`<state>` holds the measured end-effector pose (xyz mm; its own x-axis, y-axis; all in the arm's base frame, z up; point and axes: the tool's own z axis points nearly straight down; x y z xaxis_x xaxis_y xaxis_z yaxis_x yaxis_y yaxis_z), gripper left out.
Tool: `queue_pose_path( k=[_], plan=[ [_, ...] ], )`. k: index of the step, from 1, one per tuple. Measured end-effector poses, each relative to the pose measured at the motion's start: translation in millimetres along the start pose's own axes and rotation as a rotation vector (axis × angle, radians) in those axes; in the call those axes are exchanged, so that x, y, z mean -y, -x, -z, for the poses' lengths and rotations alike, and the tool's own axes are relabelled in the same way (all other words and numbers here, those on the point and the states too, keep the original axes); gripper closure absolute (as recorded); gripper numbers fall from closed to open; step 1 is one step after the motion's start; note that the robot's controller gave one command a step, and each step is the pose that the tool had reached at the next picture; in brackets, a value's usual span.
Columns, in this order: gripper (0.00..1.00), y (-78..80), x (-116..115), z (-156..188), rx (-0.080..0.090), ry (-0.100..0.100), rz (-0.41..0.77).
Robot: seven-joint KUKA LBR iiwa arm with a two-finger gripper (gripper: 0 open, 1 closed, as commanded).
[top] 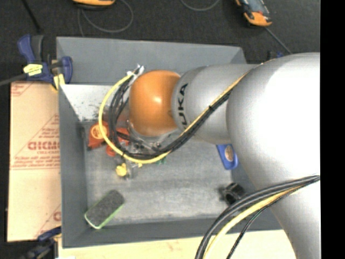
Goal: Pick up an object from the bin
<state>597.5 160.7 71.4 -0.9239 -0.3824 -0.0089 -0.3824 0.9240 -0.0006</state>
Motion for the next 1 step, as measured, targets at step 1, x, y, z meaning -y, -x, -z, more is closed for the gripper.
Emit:
queue_pose_path(
  k=[1],
  plan=[
    [1.0, -6.6, -11.6, 38.9, -0.012, 0.001, 0.031]
  ],
)
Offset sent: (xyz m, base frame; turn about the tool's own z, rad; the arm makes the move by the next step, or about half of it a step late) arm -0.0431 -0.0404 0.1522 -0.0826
